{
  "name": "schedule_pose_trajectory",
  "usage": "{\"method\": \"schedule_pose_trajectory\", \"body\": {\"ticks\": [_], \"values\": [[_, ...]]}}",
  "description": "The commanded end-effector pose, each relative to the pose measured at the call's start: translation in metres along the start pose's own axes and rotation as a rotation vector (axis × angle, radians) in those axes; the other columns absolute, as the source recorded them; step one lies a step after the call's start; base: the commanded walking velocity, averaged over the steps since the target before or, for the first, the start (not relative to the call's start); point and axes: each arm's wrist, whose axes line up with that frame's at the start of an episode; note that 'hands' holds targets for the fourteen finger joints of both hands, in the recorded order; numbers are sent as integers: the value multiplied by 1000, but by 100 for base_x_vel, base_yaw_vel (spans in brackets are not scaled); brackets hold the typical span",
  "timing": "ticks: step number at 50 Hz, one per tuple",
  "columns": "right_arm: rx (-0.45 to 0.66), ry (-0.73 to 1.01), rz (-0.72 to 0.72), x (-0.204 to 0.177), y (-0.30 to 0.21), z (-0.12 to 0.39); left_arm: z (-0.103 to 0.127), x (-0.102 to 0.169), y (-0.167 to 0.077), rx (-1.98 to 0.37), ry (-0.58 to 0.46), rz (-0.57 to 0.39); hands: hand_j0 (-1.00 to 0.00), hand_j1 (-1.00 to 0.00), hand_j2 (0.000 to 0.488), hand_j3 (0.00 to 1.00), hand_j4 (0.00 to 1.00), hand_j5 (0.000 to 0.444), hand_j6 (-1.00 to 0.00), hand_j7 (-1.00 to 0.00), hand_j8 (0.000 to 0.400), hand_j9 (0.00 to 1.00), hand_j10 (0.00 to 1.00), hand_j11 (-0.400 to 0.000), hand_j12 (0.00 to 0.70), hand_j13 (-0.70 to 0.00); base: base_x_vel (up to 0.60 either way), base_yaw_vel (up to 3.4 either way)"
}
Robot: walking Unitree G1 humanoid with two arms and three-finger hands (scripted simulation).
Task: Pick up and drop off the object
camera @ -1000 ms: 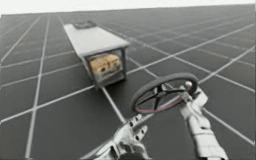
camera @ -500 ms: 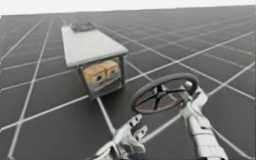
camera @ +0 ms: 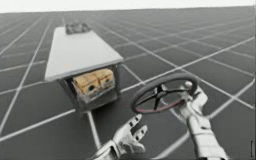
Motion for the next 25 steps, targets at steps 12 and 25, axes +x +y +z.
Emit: {"method": "schedule_pose_trajectory", "body": {"ticks": [12, 25], "values": [[3, -19, 31, -6, 11, 5, 0, -3, 3, -11, -16, 0, 0, 0, 0, 1000, 1000, 0, 0, 0, 0, 1000, 1000, -400, 0, -700, 58, 3], [3, -19, 31, -6, 11, 5, 0, -3, 3, -11, -16, 0, 0, 0, 0, 1000, 1000, 0, 0, 0, 0, 1000, 1000, -400, 0, -700, 57, 6]]}}
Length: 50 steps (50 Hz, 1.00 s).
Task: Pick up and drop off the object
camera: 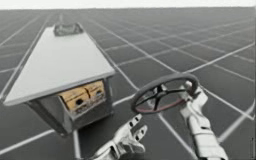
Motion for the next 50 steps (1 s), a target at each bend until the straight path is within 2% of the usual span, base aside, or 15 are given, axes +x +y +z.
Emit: {"method": "schedule_pose_trajectory", "body": {"ticks": [1, 18, 50], "values": [[3, -19, 30, -5, 11, 5, 0, -3, 3, -10, -16, 0, 0, 0, 0, 1000, 1000, 0, 0, 0, 0, 1000, 1000, -400, 0, -700, 59, 2], [3, -19, 30, -5, 11, 5, 0, -3, 3, -10, -16, 0, 0, 0, 0, 1000, 1000, 0, 0, 0, 0, 1000, 1000, -400, 0, -700, 54, 10], [3, -19, 30, -5, 11, 5, 0, -3, 3, -10, -16, 0, 0, 0, 0, 1000, 1000, 0, 0, 0, 0, 1000, 1000, -400, 0, -700, 41, 39]]}}
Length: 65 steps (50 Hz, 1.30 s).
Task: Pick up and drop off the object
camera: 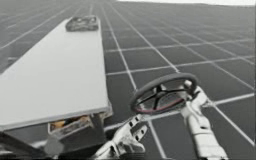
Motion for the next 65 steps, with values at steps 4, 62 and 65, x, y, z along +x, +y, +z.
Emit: {"method": "schedule_pose_trajectory", "body": {"ticks": [4, 62, 65], "values": [[34, -8, 4, 0, -3, 6, 2, 1, -5, 22, 0, -3, 0, 0, 0, 1000, 1000, 0, 0, 0, 0, 1000, 1000, -400, 0, -700, 40, 39], [34, -8, 4, 0, -3, 6, 2, 1, -5, 22, 0, -3, 0, 0, 0, 1000, 1000, 0, 0, 0, 0, 1000, 1000, -400, 0, -700, 45, 29], [34, -8, 4, 0, -3, 6, 2, 1, -5, 22, 0, -3, 0, 0, 0, 1000, 1000, 0, 0, 0, 0, 1000, 1000, -400, 0, -700, 52, 15]]}}
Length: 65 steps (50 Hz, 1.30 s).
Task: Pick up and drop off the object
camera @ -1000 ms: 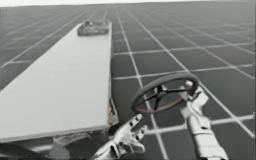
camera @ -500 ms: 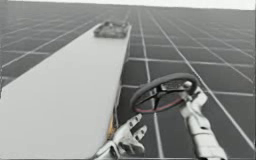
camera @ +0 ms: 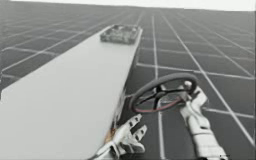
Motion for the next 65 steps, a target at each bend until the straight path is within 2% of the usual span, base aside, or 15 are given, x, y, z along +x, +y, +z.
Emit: {"method": "schedule_pose_trajectory", "body": {"ticks": [1, 21, 65], "values": [[37, -12, 6, 0, -3, 8, 3, 0, -6, 25, -3, -5, 0, 0, 0, 1000, 1000, 0, 0, 0, 0, 1000, 1000, -400, 0, -700, 53, 14], [37, -12, 6, 0, -3, 8, 3, 0, -6, 25, -3, -5, 0, 0, 0, 1000, 1000, 0, 0, 0, 0, 1000, 1000, -400, 0, -700, 52, -5], [37, -12, 6, 0, -3, 8, 3, 0, -6, 25, -3, -5, 0, 0, 0, 1000, 1000, 0, 0, 0, 0, 1000, 1000, -400, 0, -700, 41, -33]]}}
